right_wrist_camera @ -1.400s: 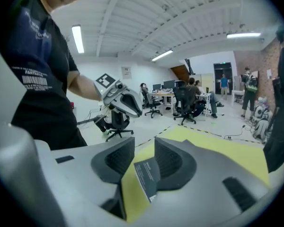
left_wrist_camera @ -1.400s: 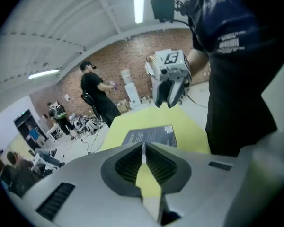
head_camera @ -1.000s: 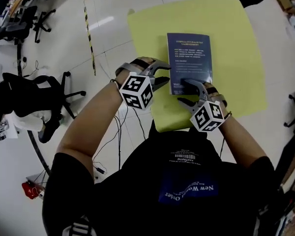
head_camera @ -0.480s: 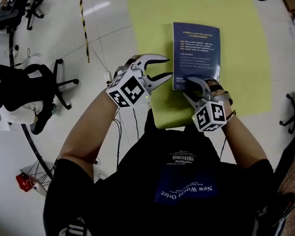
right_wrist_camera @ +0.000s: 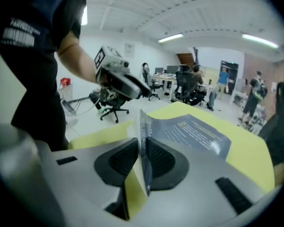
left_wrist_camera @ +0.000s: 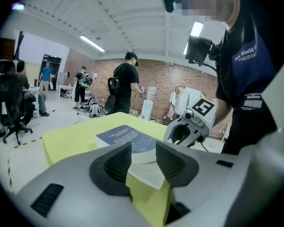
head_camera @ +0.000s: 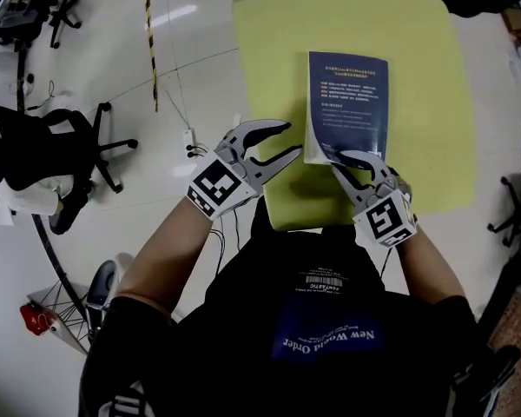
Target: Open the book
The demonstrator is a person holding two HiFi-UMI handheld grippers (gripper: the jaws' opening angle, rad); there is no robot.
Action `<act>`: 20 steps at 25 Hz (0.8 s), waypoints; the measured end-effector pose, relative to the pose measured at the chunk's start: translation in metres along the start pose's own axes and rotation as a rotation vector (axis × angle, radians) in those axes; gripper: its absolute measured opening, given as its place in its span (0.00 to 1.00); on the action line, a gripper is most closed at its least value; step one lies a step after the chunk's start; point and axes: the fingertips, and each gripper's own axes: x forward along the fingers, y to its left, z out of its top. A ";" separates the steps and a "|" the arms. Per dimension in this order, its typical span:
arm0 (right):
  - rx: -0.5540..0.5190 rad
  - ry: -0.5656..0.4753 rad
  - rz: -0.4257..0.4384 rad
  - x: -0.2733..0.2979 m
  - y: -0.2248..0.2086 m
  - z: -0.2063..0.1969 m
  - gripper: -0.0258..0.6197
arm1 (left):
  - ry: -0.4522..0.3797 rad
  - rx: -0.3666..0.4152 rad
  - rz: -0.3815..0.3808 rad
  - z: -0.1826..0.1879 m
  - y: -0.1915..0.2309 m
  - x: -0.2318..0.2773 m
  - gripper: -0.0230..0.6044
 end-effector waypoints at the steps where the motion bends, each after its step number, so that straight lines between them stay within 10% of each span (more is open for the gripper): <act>1: 0.074 -0.039 -0.013 -0.007 -0.005 0.003 0.12 | -0.010 -0.021 0.001 0.000 -0.002 -0.002 0.27; 12: 0.973 -0.467 -0.149 -0.102 -0.065 -0.036 0.11 | 0.007 -0.076 -0.037 0.002 -0.034 0.010 0.27; 20: 1.258 -0.736 -0.218 -0.158 -0.101 -0.070 0.12 | 0.005 -0.069 -0.064 0.013 -0.046 0.014 0.27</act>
